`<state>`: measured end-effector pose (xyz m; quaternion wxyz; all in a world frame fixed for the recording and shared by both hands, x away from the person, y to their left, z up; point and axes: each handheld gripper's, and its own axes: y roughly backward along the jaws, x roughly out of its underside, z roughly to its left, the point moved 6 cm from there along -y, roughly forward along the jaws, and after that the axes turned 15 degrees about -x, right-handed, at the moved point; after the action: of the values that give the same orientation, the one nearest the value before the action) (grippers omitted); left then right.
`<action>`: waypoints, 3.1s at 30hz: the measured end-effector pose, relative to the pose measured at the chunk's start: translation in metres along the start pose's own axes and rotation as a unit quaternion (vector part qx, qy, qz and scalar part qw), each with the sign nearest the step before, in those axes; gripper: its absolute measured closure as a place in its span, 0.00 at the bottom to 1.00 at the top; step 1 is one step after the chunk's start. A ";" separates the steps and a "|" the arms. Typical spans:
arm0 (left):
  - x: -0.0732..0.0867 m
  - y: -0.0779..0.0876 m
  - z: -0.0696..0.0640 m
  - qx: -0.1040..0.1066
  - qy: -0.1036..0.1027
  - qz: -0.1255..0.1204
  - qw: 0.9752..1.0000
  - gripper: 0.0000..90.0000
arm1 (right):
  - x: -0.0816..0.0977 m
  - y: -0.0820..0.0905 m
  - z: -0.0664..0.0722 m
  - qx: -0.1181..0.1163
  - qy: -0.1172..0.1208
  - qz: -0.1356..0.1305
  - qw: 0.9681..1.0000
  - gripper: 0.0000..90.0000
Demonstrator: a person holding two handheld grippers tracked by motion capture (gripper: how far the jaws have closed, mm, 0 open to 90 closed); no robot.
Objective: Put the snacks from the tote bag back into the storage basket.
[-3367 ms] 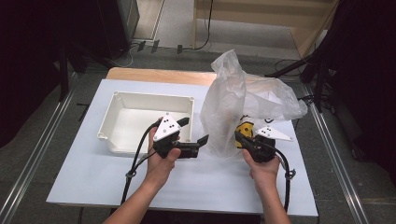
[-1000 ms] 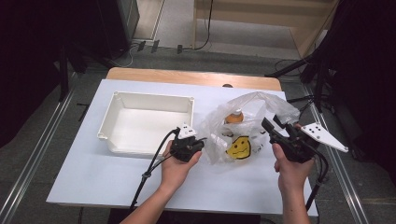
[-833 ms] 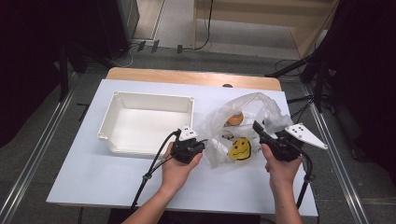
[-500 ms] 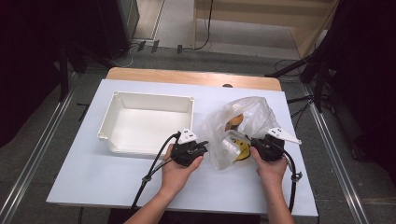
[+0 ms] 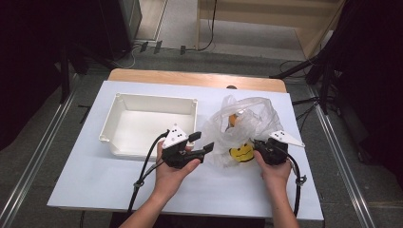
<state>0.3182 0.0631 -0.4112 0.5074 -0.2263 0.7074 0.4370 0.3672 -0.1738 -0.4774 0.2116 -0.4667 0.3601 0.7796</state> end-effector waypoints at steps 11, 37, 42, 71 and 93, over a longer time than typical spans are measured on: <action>-0.029 0.018 -0.046 0.018 -0.034 -0.049 0.998 0.15 | 0.002 -0.001 -0.001 0.001 -0.001 0.002 1.000 0.92; -0.007 -0.046 -0.003 -0.073 -0.018 0.034 0.997 0.99 | -0.023 0.013 0.033 -0.061 0.046 -0.046 0.996 0.79; 0.005 -0.055 -0.001 -0.093 -0.026 0.052 0.994 0.98 | -0.039 0.020 0.060 -0.081 0.086 -0.061 0.991 0.75; 0.011 -0.057 0.005 -0.110 -0.005 0.041 0.993 0.98 | -0.069 0.071 0.026 -0.024 0.021 -0.144 0.989 0.95; 0.045 -0.053 -0.004 -0.111 -0.027 -0.026 0.993 0.96 | -0.010 0.026 -0.018 -0.007 -0.026 -0.059 0.998 0.71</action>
<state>0.3392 0.0381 -0.4721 0.5089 -0.2884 0.6343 0.5054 0.3649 -0.2042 -0.4642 0.2631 -0.4681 0.3211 0.7801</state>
